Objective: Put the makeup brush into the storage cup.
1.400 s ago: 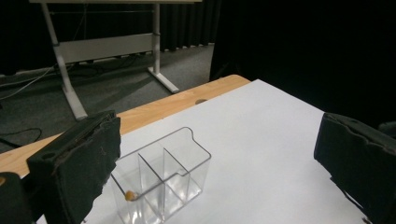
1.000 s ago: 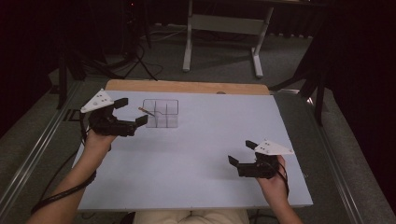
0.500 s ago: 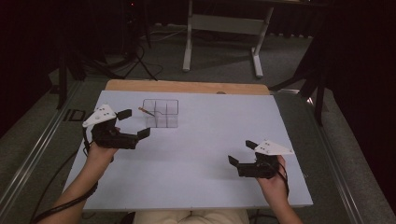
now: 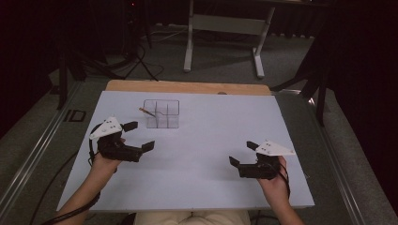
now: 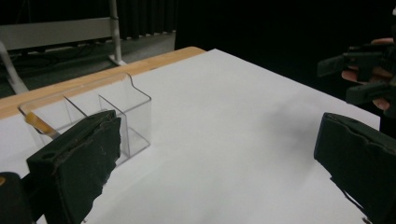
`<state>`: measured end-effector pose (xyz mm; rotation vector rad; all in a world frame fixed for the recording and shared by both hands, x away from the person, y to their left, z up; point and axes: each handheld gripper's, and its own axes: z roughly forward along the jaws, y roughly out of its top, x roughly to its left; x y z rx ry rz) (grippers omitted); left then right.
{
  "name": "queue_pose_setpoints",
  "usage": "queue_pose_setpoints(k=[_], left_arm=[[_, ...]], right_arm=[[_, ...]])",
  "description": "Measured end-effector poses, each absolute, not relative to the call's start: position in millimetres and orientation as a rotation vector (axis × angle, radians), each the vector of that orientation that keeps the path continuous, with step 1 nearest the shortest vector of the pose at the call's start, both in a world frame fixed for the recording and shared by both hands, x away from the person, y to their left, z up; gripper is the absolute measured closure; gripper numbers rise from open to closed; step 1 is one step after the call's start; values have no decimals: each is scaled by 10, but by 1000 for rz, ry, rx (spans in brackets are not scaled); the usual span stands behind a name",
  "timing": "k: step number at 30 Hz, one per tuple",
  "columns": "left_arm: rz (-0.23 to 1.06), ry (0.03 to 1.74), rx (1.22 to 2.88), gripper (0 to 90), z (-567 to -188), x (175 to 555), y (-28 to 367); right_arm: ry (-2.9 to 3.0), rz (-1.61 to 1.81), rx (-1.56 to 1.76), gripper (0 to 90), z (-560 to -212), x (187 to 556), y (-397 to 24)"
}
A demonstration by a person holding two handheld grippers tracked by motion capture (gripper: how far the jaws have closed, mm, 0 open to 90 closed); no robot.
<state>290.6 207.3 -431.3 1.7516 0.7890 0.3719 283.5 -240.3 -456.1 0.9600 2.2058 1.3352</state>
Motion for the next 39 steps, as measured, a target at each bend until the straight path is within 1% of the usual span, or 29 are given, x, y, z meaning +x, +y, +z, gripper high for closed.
queue_pose_setpoints(k=[13,19,29,34,39], left_arm=[[323,721,1760,13,-4557,2801,1985],[311,687,1803,13,-4682,2773,1944],[281,686,1824,13,-4879,2711,1889],[255,684,1826,13,-4927,2666,1891],[257,685,1833,13,-4976,2633,1911]], right_arm=[[2207,1341,967,116,-4563,2835,-2406],[2206,1342,964,116,-4563,2837,-2409],[2208,1338,962,116,-4566,2836,-2407],[2208,1337,960,116,-4567,2835,-2411],[2209,1337,957,116,-4568,2835,-2414]])
